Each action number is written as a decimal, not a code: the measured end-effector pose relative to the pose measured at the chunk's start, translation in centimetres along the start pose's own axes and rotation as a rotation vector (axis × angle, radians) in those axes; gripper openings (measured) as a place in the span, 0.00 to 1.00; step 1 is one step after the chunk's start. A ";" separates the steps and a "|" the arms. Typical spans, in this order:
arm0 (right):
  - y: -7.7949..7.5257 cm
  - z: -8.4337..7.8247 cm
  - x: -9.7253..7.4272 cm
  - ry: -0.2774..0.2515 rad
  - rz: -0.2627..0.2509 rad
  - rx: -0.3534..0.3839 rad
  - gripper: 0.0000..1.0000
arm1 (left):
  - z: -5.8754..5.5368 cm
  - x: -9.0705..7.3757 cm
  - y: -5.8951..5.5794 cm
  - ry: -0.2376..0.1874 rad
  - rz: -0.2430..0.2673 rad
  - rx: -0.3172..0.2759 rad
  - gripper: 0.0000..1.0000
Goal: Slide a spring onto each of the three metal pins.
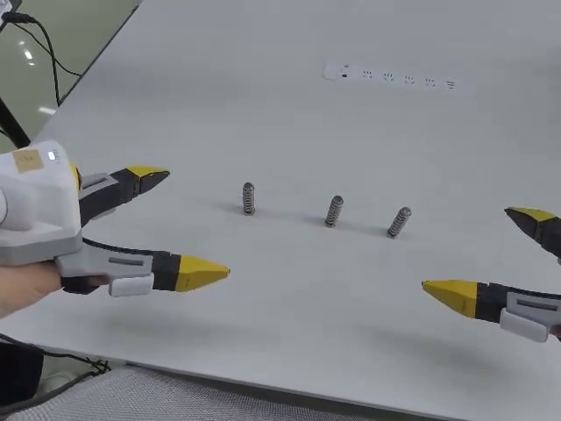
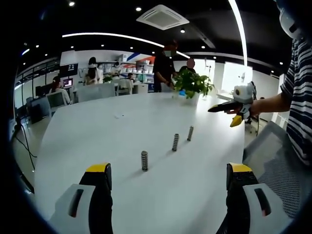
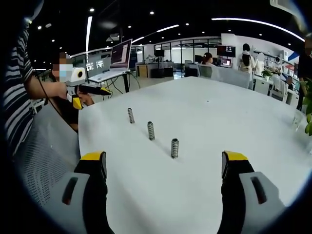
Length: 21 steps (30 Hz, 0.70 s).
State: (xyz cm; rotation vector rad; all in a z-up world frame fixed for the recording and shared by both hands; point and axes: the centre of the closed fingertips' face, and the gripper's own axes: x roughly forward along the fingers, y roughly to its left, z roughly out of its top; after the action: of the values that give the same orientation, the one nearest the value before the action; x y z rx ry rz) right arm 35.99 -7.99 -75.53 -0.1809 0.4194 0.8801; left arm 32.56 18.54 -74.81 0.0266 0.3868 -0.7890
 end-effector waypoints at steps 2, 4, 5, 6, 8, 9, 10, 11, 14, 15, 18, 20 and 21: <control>0.1 0.0 0.1 0.001 0.002 0.002 1.00 | 0.0 0.0 0.0 0.001 0.000 0.001 0.97; 0.2 0.0 0.1 0.002 0.003 0.000 1.00 | 0.0 -0.1 0.1 -0.002 0.003 -0.001 0.97; 0.2 0.0 0.2 0.003 0.003 0.001 1.00 | 0.0 -0.1 0.1 0.000 0.003 -0.001 0.97; 0.2 0.0 0.2 0.003 0.002 0.004 1.00 | 0.0 -0.1 0.2 0.001 0.003 -0.001 0.97; 0.2 -0.1 0.2 0.005 0.003 0.005 1.00 | -0.1 -0.1 0.2 0.003 0.004 -0.001 0.97; 0.2 0.0 0.1 0.002 0.003 0.003 1.00 | 0.0 -0.1 0.2 0.002 0.003 -0.002 0.97; 0.2 0.0 0.1 0.002 0.005 0.004 1.00 | 0.0 -0.1 0.2 0.002 0.003 -0.003 0.97; 0.2 0.0 0.1 0.003 0.005 0.005 1.00 | -0.1 -0.1 0.2 0.004 0.003 -0.004 0.97; 0.2 -0.1 0.1 0.006 0.006 0.008 1.00 | 0.0 0.0 0.1 0.000 0.001 -0.003 0.97; 0.2 -0.1 0.1 0.005 0.007 0.008 1.00 | 0.1 0.0 0.1 -0.001 0.001 -0.004 0.97; 0.3 -0.1 0.1 0.006 0.010 0.008 1.00 | 0.0 0.1 0.1 0.004 0.001 -0.003 0.97; 0.3 -0.2 0.1 0.009 0.012 0.010 1.00 | -0.1 0.1 0.1 0.003 -0.001 -0.004 0.97; 0.4 -0.2 0.1 0.010 0.013 0.009 1.00 | -0.1 0.1 0.1 0.002 -0.001 -0.005 0.97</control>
State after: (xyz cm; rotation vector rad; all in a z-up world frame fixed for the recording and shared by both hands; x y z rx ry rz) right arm 35.70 -7.73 -75.78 -0.1752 0.4344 0.8898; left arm 32.67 18.50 -74.94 0.0231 0.3909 -0.7890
